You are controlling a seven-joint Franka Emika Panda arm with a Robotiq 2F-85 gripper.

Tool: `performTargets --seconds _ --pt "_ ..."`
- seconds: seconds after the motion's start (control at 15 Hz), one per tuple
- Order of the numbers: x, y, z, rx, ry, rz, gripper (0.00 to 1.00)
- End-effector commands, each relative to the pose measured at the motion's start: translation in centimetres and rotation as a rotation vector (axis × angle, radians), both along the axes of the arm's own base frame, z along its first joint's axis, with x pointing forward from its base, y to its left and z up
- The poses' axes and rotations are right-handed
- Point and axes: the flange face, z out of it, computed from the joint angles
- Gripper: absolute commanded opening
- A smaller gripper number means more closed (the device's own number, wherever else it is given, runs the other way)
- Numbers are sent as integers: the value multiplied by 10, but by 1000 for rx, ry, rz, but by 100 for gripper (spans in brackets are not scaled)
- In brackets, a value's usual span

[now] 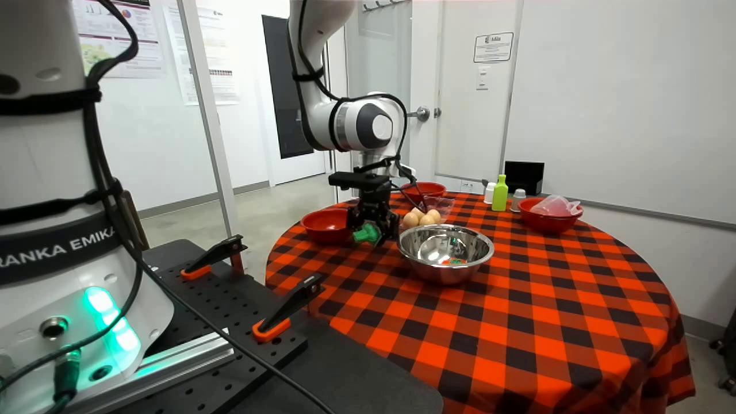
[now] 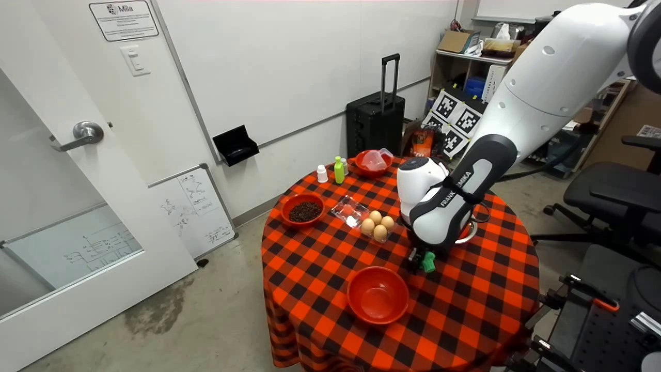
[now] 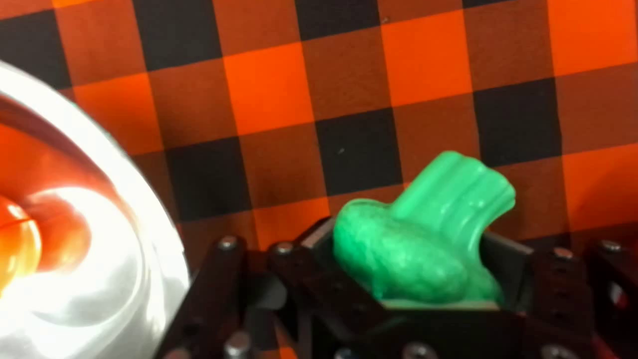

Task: Pick up the green object from the table and put it in the bowl

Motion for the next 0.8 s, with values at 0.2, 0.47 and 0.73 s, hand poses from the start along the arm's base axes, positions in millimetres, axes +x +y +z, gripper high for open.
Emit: performTargets --seconds 0.2,0.47,0.73 --pt "3 -19 82 -47 -97 -22 10" --pt "13 -58 106 -82 -125 -91 10" --pt "16 -106 101 -109 -111 -199 10"
